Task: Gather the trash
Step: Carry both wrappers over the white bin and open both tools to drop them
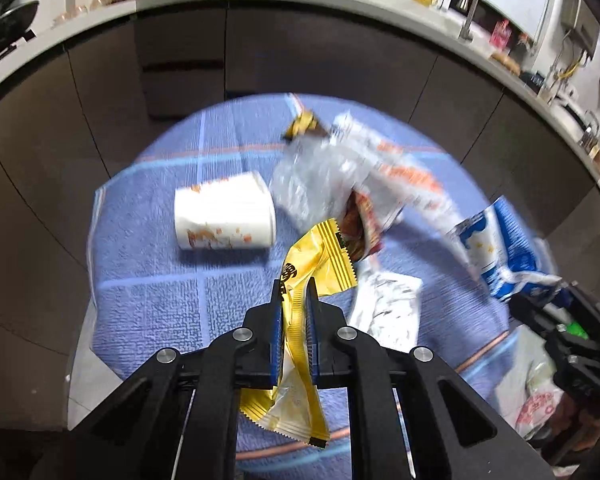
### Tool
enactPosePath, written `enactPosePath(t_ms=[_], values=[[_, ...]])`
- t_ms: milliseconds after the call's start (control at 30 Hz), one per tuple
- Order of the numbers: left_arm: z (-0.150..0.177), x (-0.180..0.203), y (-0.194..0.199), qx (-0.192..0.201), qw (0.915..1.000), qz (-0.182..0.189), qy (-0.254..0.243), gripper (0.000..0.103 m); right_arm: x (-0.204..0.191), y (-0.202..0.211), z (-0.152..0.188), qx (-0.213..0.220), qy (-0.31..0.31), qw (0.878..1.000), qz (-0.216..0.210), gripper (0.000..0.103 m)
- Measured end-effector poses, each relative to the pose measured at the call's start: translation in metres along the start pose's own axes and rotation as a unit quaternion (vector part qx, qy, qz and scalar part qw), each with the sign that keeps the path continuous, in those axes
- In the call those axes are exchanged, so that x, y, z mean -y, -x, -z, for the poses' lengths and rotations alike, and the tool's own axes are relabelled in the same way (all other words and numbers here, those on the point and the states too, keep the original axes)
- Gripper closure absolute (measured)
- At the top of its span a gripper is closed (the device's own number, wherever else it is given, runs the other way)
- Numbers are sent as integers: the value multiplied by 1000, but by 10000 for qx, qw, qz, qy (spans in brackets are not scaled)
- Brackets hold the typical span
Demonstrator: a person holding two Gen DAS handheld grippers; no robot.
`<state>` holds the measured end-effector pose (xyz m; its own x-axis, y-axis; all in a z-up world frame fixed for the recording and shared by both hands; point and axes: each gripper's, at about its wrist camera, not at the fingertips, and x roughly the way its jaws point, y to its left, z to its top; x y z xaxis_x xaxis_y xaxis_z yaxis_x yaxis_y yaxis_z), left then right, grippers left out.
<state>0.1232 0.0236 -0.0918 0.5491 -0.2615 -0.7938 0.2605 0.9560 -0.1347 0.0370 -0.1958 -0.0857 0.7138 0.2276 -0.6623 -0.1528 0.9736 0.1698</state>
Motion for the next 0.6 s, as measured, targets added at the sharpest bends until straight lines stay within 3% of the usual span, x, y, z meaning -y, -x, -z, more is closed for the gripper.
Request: enactPosePath(t_ms=[267,433,600], values=[[-25,51,51,623,9956,574,-404,94,21,37,-10,520,-287,9982,7,53],[-46,103,54,696,9870,1206,-800,94,59,61,-8,802,-564,9942,430,52],[-56,171,31,498,9750,1715,-1321,94,119,77,14,834,-1112,9849,1032,52]])
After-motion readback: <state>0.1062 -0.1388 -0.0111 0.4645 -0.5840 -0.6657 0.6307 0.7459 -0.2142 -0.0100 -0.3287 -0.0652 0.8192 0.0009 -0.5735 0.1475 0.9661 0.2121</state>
